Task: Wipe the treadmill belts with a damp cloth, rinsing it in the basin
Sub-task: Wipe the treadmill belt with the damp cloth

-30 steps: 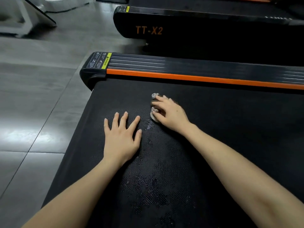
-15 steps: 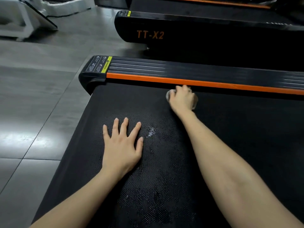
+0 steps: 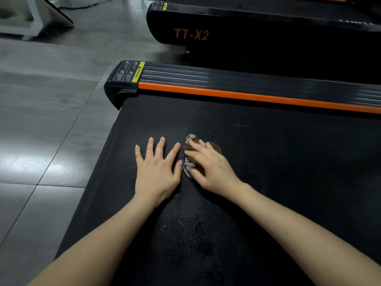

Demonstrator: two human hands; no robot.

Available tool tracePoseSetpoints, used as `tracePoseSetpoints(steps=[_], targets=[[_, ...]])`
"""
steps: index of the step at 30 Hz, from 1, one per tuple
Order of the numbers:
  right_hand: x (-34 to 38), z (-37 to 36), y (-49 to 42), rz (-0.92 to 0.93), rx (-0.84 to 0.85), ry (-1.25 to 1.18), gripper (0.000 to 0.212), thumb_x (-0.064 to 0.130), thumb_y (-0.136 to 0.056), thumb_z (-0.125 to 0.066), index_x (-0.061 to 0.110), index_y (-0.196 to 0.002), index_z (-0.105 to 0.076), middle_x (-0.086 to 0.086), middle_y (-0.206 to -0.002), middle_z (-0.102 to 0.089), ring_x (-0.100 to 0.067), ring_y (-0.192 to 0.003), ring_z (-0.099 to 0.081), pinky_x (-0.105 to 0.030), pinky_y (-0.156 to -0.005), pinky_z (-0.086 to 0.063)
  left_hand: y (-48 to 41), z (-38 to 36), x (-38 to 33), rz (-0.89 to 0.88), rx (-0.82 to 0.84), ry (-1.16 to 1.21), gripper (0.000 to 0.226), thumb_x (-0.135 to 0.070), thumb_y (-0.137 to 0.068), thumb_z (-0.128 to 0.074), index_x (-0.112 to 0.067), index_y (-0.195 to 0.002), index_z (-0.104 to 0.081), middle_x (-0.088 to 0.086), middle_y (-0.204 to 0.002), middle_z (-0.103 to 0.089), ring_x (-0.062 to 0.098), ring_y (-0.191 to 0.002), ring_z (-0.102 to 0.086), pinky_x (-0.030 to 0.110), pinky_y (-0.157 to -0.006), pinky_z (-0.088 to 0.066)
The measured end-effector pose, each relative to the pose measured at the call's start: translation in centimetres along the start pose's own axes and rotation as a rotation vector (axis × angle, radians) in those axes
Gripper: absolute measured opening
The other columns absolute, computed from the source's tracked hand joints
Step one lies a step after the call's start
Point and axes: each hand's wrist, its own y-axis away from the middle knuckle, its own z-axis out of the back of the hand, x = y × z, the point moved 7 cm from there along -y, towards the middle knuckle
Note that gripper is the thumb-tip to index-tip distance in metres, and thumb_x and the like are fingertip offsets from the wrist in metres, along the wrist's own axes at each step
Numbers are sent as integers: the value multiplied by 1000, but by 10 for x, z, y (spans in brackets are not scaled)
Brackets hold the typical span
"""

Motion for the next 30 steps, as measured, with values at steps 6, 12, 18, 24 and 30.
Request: tracePoseSetpoints(steps=[6,12,18,24,30], targets=[[-78,36,-44,-352,-133,86,37,30,-91,-47,11,-119,-62,-9,-142,-46,-39,-129,-41,-44,-109,-25,0,0,1,-2,-14,2,64,-55,-88,-9,-38,-146,-29,8,-155,-27,32,-144,-13,56,-114,-1],[7,7,17,-293,-151,48,39,35,-90,-40,12,-105,-67,-10,-132,-55,-42,-115,-51,-50,-103,-37,-1,-3,1,-9,-21,0,64,-54,-88,-11,-36,-145,-33,11,-154,-29,35,-143,-16,58,-113,-4],[-15,38,99,-227,-106,156,43,33,-85,-44,10,-113,-66,-11,-135,-53,-41,-122,-50,-51,-106,-31,1,0,1,-15,-21,16,52,-50,-97,-23,-37,-146,-29,10,-155,-25,33,-144,-11,57,-114,-1],[-67,66,104,-797,-219,215,44,36,-85,-37,13,-110,-65,-10,-141,-46,-43,-114,-47,-48,-98,-37,0,-2,2,-18,-25,31,51,-48,-97,-27,-34,-145,-33,12,-154,-27,34,-143,-12,59,-113,-2],[80,8,161,-260,50,14,40,31,-85,-47,18,-119,-61,-3,-144,-44,-37,-134,-36,-50,-113,-21,1,0,3,-23,-3,32,51,-49,-97,-26,-34,-145,-32,12,-154,-27,34,-143,-12,59,-113,-3]])
